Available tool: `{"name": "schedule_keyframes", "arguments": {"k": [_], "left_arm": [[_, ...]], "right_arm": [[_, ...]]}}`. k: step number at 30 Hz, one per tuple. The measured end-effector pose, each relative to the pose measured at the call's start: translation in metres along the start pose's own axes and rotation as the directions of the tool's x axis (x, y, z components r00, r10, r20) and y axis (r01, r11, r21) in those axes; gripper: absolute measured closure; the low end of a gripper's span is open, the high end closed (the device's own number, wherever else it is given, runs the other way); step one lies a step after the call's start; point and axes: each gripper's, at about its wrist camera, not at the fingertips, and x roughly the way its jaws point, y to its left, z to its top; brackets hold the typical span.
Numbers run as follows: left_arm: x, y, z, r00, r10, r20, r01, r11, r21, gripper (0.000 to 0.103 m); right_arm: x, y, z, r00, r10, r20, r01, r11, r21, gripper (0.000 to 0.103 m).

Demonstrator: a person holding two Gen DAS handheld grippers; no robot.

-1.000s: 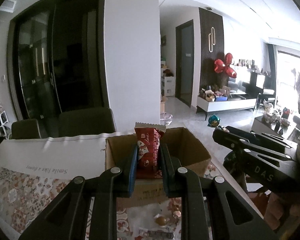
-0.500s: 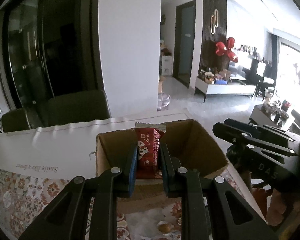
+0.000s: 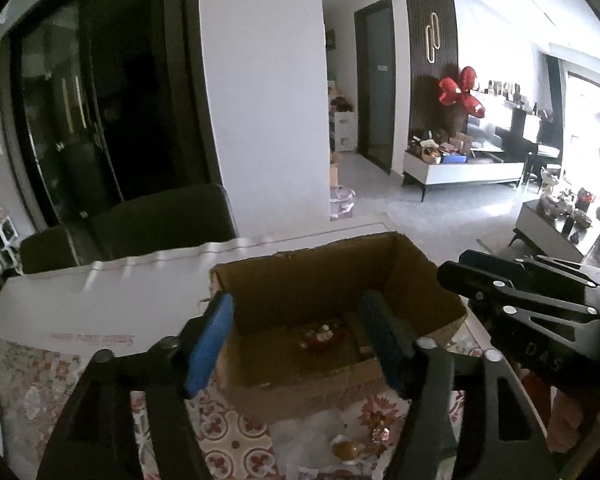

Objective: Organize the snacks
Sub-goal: 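Withdraw both tools from the box toward the remaining snacks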

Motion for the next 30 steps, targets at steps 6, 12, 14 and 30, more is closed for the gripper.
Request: {"name": "schedule_keyframes", "arguments": {"k": [6, 12, 14, 30], "left_arm": [[-0.031, 0.000, -0.011, 0.999, 0.016, 0.031, -0.016, 1.000, 0.012, 0.027], [-0.062, -0.001, -0.023, 0.997, 0.036, 0.068, -0.038, 0.999, 0.018, 0.023], [-0.070, 0.000, -0.028, 0.996, 0.041, 0.080, -0.043, 0.999, 0.017, 0.022], [-0.088, -0.012, -0.098, 0.998, 0.022, -0.052, -0.022, 1.000, -0.007, 0.022]], "right_arm": [[-0.025, 0.008, -0.015, 1.000, 0.014, 0.020, -0.014, 1.000, -0.005, 0.065], [-0.050, 0.022, -0.032, 0.999, 0.016, 0.047, -0.014, 0.999, -0.032, 0.060], [-0.058, 0.027, -0.036, 0.998, 0.015, 0.054, -0.013, 0.999, -0.041, 0.060], [-0.095, 0.049, -0.089, 0.999, 0.002, 0.034, 0.002, 0.993, -0.121, 0.050]]}}
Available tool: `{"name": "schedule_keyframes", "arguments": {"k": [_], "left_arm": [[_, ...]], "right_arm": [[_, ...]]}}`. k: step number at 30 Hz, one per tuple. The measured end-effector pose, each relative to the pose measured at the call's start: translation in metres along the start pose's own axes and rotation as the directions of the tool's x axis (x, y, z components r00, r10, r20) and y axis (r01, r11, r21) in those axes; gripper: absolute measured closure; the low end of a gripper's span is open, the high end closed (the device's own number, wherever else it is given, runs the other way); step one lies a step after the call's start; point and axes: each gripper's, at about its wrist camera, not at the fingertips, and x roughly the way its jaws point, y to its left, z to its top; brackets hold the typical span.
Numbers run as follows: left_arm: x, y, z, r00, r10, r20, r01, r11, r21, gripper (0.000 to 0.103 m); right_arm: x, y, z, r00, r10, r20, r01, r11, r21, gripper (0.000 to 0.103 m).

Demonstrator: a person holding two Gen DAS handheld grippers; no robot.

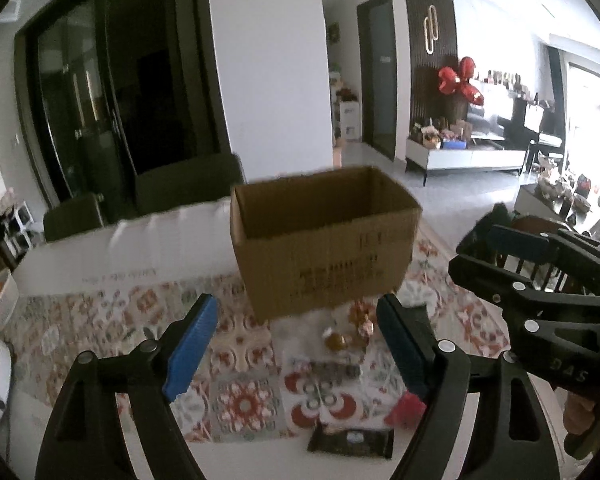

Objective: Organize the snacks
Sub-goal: 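Withdraw both tools from the box toward the remaining snacks, then grasp the black cracker bar with the left tool while the right tool grasps the pink candy bag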

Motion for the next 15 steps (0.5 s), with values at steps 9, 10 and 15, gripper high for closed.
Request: {"name": "schedule_keyframes", "arguments": {"k": [9, 10, 15], "left_arm": [[0.013, -0.004, -0.049, 0.991, -0.013, -0.130, 0.007, 0.999, -0.047, 0.022], [0.015, -0.004, -0.055, 0.989, -0.014, -0.144, 0.007, 0.999, -0.051, 0.022], [0.027, -0.006, -0.076, 0.977, -0.029, -0.213, 0.015, 0.998, -0.069, 0.022]], "right_arm": [[0.011, -0.001, -0.047, 0.992, 0.021, -0.126, -0.019, 1.000, 0.022, 0.050], [0.013, -0.002, -0.051, 0.990, 0.026, -0.140, -0.023, 0.999, 0.025, 0.050], [0.022, 0.001, -0.072, 0.980, 0.034, -0.196, -0.031, 0.999, 0.019, 0.050]]}}
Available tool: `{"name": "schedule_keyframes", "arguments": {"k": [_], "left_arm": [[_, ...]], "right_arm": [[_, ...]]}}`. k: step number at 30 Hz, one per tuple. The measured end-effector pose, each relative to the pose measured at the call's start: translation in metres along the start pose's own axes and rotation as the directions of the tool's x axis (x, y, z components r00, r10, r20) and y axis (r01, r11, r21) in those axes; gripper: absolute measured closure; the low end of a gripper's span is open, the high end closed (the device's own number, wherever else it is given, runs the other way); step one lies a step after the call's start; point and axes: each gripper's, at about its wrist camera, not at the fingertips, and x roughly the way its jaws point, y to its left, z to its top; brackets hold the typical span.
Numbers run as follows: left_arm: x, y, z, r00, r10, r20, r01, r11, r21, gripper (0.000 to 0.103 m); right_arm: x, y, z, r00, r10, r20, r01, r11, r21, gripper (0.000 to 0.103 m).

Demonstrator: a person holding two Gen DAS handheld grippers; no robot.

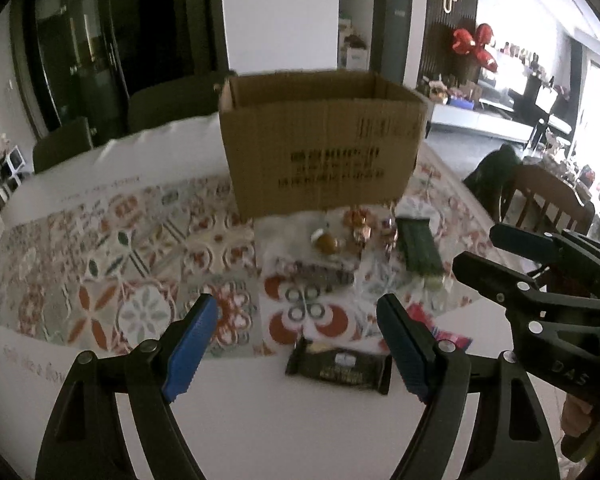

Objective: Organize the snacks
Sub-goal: 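Grasp the black cracker bar with the left tool while the right tool grasps the pink candy bag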

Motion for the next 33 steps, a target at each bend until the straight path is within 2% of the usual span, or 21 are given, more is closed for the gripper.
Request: {"name": "schedule_keyframes", "arguments": {"k": [11, 16, 22, 26, 33], "left_arm": [[0.030, -0.004, -0.027, 0.993, -0.026, -0.116, 0.023, 0.999, -0.029, 0.022], [0.039, -0.002, -0.034, 0.989, -0.035, -0.141, 0.027, 0.998, -0.057, 0.022], [0.053, 0.004, -0.038, 0.981, -0.065, -0.181, 0.040, 0.990, -0.137, 0.022], [0.068, 0.005, -0.041, 0.968, -0.094, -0.234, 0.040, 0.973, -0.225, 0.022], [0.086, 0.002, -0.043, 0.958, -0.069, -0.277, -0.008, 0.963, -0.268, 0.022]], "right_arm": [[0.025, 0.002, -0.034, 0.990, 0.031, -0.137, -0.031, 1.000, -0.001, 0.050], [0.035, 0.004, -0.047, 0.982, 0.041, -0.186, -0.044, 0.999, -0.011, 0.050], [0.047, 0.006, -0.055, 0.970, 0.049, -0.238, -0.056, 0.998, -0.021, 0.050], [0.057, 0.004, -0.060, 0.960, 0.076, -0.270, -0.080, 0.997, -0.003, 0.050], [0.071, 0.002, -0.068, 0.955, 0.077, -0.285, -0.078, 0.997, 0.005, 0.050]]}}
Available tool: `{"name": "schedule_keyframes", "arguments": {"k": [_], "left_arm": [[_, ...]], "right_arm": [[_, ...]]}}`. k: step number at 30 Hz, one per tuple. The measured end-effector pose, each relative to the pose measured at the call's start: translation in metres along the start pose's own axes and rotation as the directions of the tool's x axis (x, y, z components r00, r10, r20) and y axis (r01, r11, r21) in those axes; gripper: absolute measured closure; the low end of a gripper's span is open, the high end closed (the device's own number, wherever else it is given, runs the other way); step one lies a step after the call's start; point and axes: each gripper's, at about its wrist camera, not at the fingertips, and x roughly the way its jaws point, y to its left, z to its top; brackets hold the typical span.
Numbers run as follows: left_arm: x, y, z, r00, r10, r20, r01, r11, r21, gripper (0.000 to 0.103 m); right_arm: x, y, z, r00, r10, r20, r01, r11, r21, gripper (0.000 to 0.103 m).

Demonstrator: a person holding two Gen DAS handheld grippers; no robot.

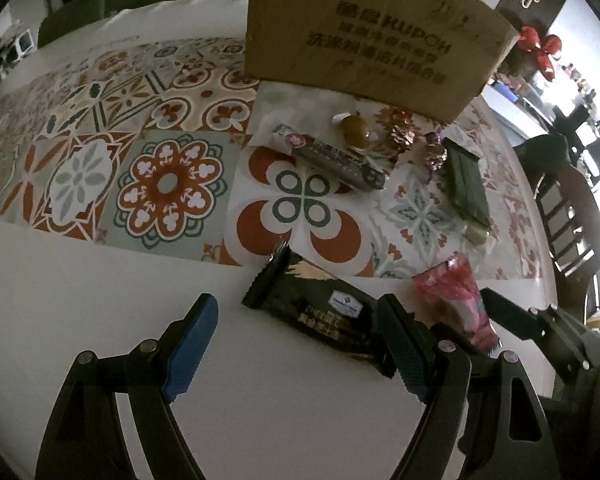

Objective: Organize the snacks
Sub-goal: 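Grasp the black cracker bar with the left tool while the right tool grasps the pink candy bag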

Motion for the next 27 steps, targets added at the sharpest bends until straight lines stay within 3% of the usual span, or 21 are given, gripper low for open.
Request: {"name": "schedule_keyframes", "arguments": {"k": [5, 8, 13, 19, 23, 25, 27], "left_arm": [[0.007, -0.006, 0.003, 1.000, 0.019, -0.013, -0.019, 1.000, -0.018, 0.022], [0.009, -0.008, 0.002, 0.999, 0.041, -0.011, -0.041, 0.999, -0.016, 0.022], [0.009, -0.014, 0.000, 0.998, 0.067, 0.001, -0.067, 0.998, -0.006, 0.021], [0.010, -0.017, -0.005, 0.995, 0.098, 0.022, -0.097, 0.994, -0.047, 0.020], [0.017, -0.025, -0.003, 0.986, 0.163, 0.040, -0.162, 0.986, -0.035, 0.021], [0.016, -0.026, -0.003, 0.985, 0.165, 0.052, -0.164, 0.986, -0.028, 0.024], [0.012, -0.026, -0.006, 0.984, 0.164, 0.070, -0.162, 0.986, -0.023, 0.038]], "right_arm": [[0.003, -0.008, -0.002, 1.000, 0.005, 0.019, -0.006, 0.999, 0.041, 0.050], [0.000, -0.013, -0.003, 0.999, -0.001, 0.043, -0.001, 0.998, 0.067, 0.056], [-0.009, -0.023, -0.006, 0.994, -0.059, 0.097, 0.048, 0.993, 0.106, 0.062], [-0.012, -0.030, -0.003, 0.991, -0.040, 0.127, 0.019, 0.987, 0.162, 0.062], [-0.016, -0.032, -0.003, 0.988, -0.054, 0.148, 0.027, 0.984, 0.175, 0.062], [-0.017, -0.035, -0.003, 0.987, -0.053, 0.151, 0.025, 0.982, 0.186, 0.062], [-0.018, -0.037, -0.004, 0.987, -0.050, 0.154, 0.019, 0.981, 0.196, 0.062]]}}
